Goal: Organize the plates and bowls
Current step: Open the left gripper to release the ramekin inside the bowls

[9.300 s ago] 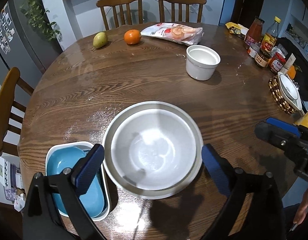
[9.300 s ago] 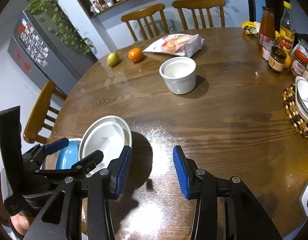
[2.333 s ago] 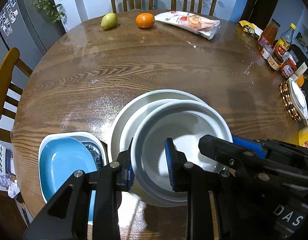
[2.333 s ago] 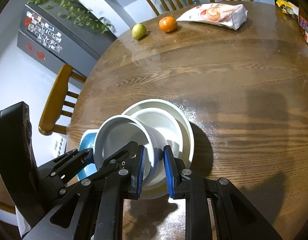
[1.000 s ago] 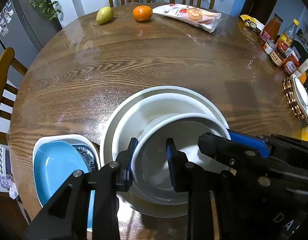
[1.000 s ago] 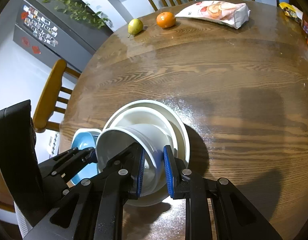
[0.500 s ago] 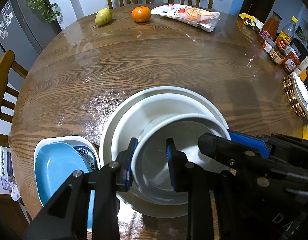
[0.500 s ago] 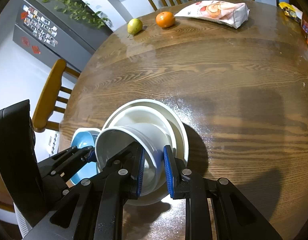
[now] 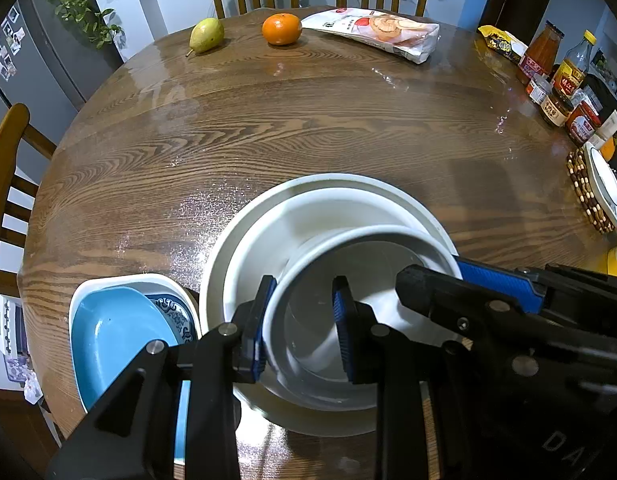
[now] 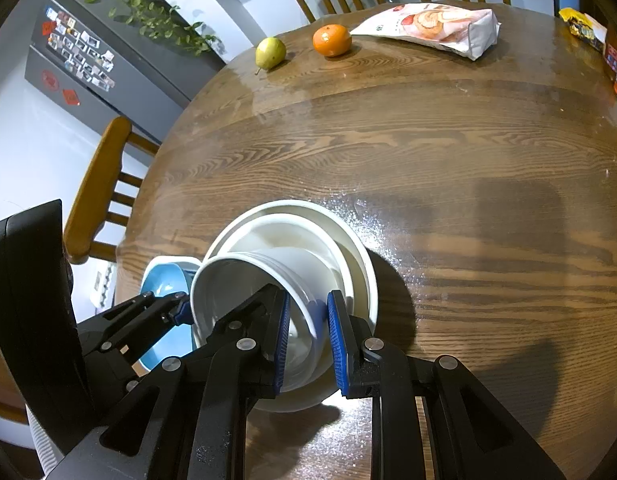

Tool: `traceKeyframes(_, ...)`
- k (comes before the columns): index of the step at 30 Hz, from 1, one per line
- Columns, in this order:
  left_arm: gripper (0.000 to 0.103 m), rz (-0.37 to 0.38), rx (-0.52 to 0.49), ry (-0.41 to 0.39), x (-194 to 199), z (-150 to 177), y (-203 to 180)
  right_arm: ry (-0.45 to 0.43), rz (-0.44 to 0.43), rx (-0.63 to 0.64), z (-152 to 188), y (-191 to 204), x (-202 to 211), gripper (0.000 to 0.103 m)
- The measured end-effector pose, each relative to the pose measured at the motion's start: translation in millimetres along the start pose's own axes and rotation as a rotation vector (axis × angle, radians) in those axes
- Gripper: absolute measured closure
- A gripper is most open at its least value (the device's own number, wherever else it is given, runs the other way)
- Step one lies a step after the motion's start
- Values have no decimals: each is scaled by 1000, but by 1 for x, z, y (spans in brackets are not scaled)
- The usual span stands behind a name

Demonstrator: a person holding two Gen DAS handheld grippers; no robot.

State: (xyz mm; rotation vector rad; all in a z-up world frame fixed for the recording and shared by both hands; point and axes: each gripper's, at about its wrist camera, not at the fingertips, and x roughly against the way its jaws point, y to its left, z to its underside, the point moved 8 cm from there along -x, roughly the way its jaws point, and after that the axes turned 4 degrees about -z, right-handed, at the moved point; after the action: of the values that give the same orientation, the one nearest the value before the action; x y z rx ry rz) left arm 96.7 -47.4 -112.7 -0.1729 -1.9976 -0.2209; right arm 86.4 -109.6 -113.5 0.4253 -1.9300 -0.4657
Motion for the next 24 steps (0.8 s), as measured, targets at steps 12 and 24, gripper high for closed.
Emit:
traceKeyframes(12,78,-2,-3,-1,0,0,0,-6,8,9,-2,-1,1,80)
traceKeyframes(24,77,-15,-9,-2,1,0,-2,-12,32,34,-2,0,3,80)
